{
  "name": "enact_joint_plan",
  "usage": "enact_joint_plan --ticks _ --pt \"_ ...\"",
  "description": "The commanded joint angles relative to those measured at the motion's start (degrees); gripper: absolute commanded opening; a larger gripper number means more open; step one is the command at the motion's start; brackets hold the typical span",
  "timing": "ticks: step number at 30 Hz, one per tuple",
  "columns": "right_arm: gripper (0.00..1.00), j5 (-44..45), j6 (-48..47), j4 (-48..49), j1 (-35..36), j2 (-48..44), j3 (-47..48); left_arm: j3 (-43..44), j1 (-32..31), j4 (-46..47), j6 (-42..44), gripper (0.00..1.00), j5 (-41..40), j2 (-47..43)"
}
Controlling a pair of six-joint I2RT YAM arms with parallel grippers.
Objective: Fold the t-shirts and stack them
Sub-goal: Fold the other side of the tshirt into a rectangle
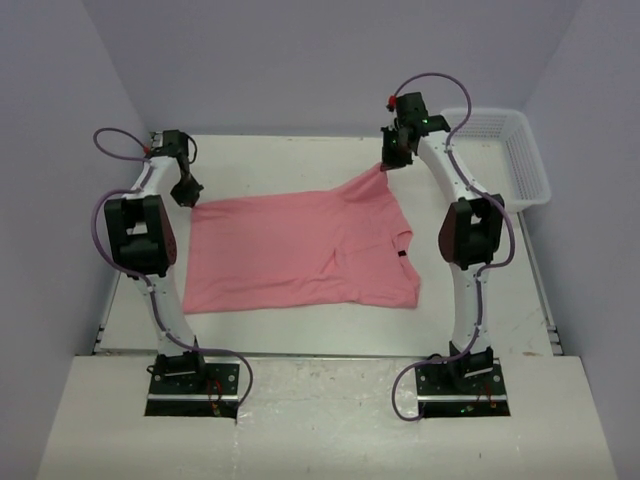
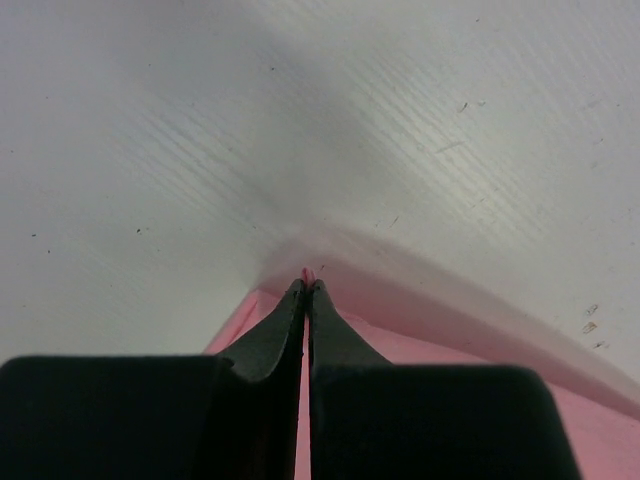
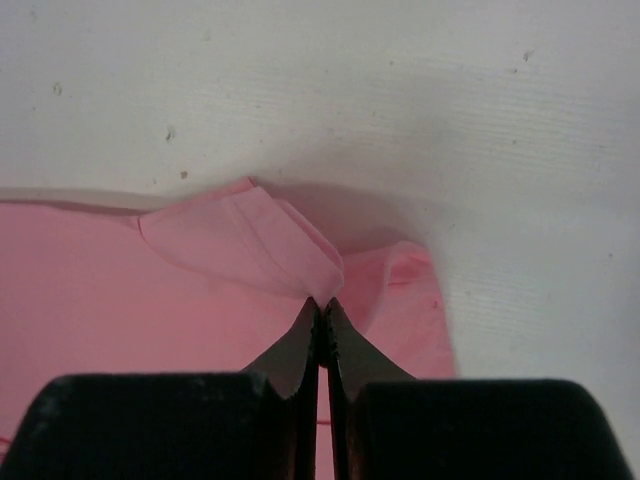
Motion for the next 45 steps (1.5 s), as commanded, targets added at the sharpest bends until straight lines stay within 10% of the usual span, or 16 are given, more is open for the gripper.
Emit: enact_joint_plan --ticks 1,45 --pt "0.0 -0.8 1.6 0.9 -0.1 -4.5 -5.4 -2.6 0.2 -0.2 -1.0 0.0 -0.1 -3.9" --pt "0.0 6.8 10.2 7.7 2.9 -40.1 -51.7 -32.3 -1.5 -3.7 -1.4 0.0 -3.3 -38.0"
